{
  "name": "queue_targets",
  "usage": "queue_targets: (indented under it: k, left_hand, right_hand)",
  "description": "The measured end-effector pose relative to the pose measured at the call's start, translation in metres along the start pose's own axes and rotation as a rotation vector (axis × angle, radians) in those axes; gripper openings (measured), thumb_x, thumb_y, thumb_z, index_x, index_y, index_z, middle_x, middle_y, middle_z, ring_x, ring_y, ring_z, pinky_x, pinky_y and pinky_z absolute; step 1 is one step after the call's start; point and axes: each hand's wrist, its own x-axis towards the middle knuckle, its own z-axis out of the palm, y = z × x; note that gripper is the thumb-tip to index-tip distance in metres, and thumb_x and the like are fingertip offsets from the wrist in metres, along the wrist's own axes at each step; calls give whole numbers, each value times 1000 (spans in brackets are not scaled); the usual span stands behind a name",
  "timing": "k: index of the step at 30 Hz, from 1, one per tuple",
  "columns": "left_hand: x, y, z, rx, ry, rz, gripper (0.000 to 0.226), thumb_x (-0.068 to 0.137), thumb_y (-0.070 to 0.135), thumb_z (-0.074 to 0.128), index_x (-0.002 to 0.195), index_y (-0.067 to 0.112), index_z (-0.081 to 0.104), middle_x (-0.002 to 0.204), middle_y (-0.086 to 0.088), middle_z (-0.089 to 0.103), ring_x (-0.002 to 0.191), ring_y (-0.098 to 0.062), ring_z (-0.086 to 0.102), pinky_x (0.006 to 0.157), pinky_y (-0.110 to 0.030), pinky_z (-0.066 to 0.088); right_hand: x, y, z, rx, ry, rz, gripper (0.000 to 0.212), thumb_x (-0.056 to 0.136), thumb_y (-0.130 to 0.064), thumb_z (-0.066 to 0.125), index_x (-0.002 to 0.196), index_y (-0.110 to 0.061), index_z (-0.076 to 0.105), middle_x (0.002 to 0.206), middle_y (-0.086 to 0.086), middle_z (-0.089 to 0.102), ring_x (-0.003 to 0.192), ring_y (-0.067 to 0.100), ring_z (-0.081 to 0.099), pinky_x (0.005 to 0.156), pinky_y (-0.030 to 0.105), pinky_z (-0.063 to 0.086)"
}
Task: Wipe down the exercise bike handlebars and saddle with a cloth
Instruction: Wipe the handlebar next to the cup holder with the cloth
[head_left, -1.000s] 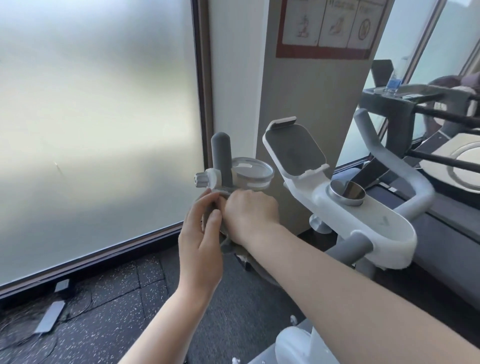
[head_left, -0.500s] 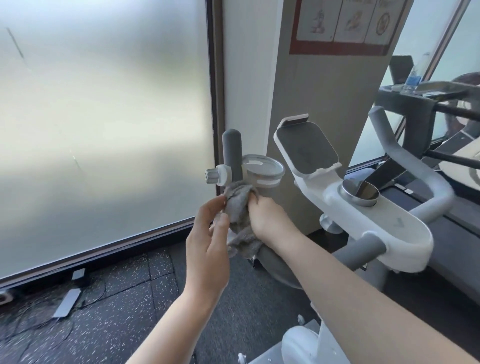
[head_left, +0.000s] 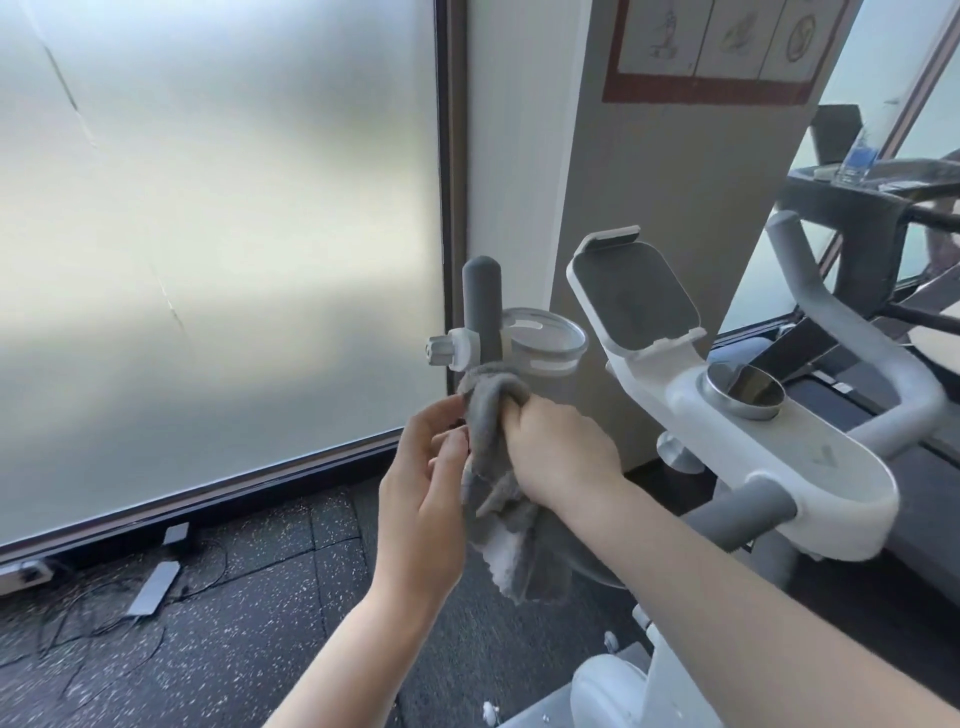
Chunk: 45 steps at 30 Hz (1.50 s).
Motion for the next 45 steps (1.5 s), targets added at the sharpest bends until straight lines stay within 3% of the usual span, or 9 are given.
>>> queue_targets:
  k: [4, 9, 15, 21, 26, 30, 37, 42, 45]
  left_hand:
    - [0, -12, 1, 1, 37, -48, 34, 86, 38, 48, 117, 32, 60, 108, 11, 70, 104, -10, 63, 89, -34, 48]
    - [2, -13, 6, -19, 9, -80, 37, 89, 31, 47, 123, 27, 59, 116, 6, 68, 114, -12, 61, 100, -45, 47]
    - [2, -16, 17, -44, 92, -108, 20, 85, 29, 45, 88, 19, 62, 80, 10, 66, 78, -16, 55, 74, -40, 41]
    - [10, -7, 19, -96, 131, -117, 16, 88, 33, 44, 79, 24, 54, 72, 17, 57, 74, -11, 48, 72, -36, 36]
    - [8, -13, 10, -99, 155, -113, 27, 87, 35, 43, 101, 25, 64, 100, 8, 69, 98, -11, 62, 88, -33, 47]
    - [7, -13, 10, -14, 126, -110, 30, 88, 38, 42, 112, 32, 59, 108, 11, 67, 105, -12, 62, 93, -39, 48]
    - [6, -10, 0, -2, 113, -82, 31, 87, 36, 43, 113, 29, 60, 110, 10, 68, 103, -10, 64, 92, -35, 49]
    - [3, -8, 12, -30, 123, -72, 35, 87, 38, 44, 120, 30, 54, 113, 11, 64, 106, -12, 60, 91, -35, 47]
    - [-1, -7, 14, -53, 89, -60, 35, 86, 41, 44, 119, 33, 55, 110, 14, 67, 104, -10, 61, 90, -37, 47]
  right_hand:
    - [10, -16, -10, -113, 74, -12, 48, 98, -51, 33, 111, -11, 57, 113, 11, 65, 106, 32, 60, 71, 32, 36]
    - [15, 2, -4, 518, -116, 102, 43, 104, -29, 26, 119, -4, 58, 123, 18, 60, 113, 35, 55, 88, 32, 43]
    - [-8, -7, -6, 23, 69, -27, 37, 101, -39, 33, 117, -8, 46, 114, 12, 61, 107, 35, 58, 70, 34, 34]
    - [8, -13, -3, 317, 49, 38, 51, 92, -56, 43, 118, -13, 52, 113, 12, 65, 105, 36, 59, 82, 39, 47]
    - [-17, 0, -10, -190, 72, -100, 47, 92, -54, 45, 110, -10, 47, 108, 9, 64, 102, 31, 61, 67, 32, 35]
    - [17, -20, -18, -39, 27, -25, 41, 89, -56, 46, 86, -16, 58, 97, 5, 67, 90, 27, 61, 65, 29, 37]
    - [-31, -6, -4, -544, 125, -191, 37, 98, -31, 42, 124, -4, 41, 105, 8, 64, 95, 27, 66, 52, 27, 29]
    - [6, -28, -16, -435, 67, -132, 23, 100, -31, 41, 103, -16, 58, 110, 4, 63, 104, 24, 61, 66, 28, 38]
    - [-22, -22, 0, -501, 159, -127, 32, 97, -21, 42, 121, -1, 48, 111, 11, 57, 94, 29, 65, 65, 31, 41]
